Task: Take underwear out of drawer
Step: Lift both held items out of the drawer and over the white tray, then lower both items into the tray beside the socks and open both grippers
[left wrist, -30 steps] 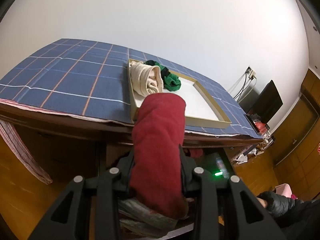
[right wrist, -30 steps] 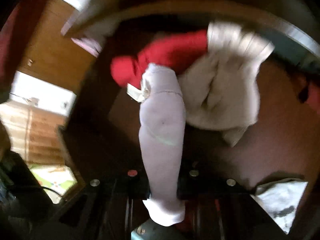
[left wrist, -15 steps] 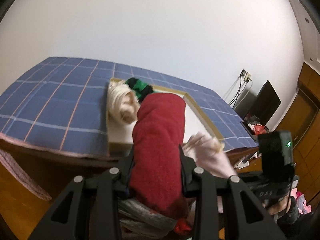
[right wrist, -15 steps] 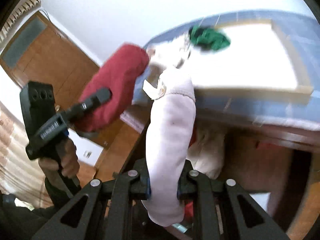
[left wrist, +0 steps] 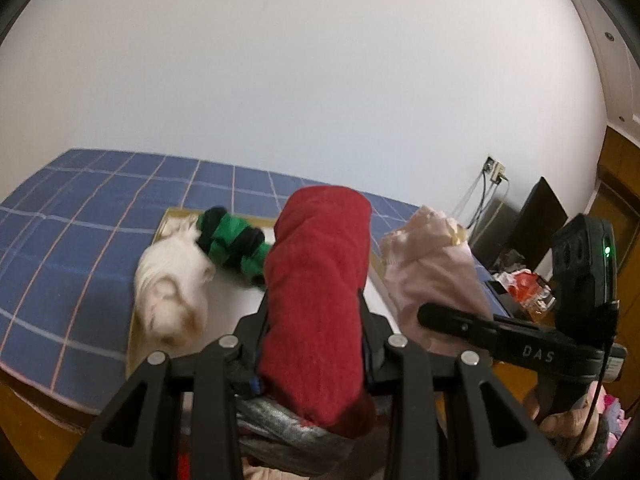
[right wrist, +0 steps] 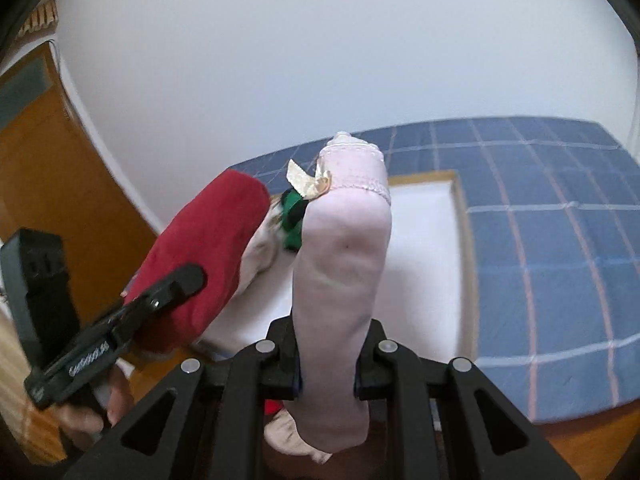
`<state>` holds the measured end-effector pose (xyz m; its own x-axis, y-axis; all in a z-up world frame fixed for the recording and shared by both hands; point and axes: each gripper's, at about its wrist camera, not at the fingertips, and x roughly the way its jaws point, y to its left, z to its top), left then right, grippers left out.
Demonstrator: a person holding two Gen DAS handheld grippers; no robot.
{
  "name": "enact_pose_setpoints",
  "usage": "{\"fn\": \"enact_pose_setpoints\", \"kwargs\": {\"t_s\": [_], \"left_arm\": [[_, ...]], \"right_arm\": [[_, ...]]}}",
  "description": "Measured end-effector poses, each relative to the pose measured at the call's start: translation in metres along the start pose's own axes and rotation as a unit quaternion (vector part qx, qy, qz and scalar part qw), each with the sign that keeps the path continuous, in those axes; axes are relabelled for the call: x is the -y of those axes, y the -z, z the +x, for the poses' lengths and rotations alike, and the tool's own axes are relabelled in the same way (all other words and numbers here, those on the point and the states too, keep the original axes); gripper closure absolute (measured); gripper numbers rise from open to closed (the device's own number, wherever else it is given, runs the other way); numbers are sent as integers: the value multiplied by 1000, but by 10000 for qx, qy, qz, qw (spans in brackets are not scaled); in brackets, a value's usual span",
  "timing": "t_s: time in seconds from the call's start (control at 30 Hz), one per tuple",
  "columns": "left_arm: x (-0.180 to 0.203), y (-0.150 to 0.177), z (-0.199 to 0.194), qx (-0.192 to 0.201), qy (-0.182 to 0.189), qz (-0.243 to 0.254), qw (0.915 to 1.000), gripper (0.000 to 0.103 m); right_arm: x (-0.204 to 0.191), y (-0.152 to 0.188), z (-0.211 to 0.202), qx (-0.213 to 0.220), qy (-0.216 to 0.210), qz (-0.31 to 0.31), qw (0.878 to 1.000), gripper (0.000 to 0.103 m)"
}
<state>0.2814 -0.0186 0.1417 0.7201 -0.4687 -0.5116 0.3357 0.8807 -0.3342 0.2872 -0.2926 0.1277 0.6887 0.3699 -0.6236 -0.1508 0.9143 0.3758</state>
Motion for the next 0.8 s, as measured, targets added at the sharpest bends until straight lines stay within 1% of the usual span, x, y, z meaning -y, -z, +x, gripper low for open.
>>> {"fn": "enact_pose_setpoints", "kwargs": {"t_s": [0.1,0.17,0.23,0.4,0.53,0.57,0.7,0.8], "left_arm": [[9,-10,20,15,-17,-83,10000,70],[16,-15,35,34,-69,-81,9999,70],[21,-17,45,36,-111,-76,9999,70],[29,-24,79,-29,-169,-278,9995,70],[37,-29,105,-23,-355,-285,9990,70],[37,-30,111,-27,-404,-316,9987,70],[38,-31,142,-179,-617,-375,9972,70],[38,-29,158,-310,-739,-364,9961,70]], "right_arm": [[9,-11,1,125,221,-35,9997,84],[13,-22,10,195,389,-109,9990,84],[18,-31,13,218,457,-127,9986,84],[27,-45,23,205,647,-169,9976,84],[43,-53,39,81,823,-140,9965,84],[42,-52,37,48,834,-124,9964,84],[50,-54,52,-140,870,-116,9960,83],[56,-55,66,-305,876,-104,9956,83]]}}
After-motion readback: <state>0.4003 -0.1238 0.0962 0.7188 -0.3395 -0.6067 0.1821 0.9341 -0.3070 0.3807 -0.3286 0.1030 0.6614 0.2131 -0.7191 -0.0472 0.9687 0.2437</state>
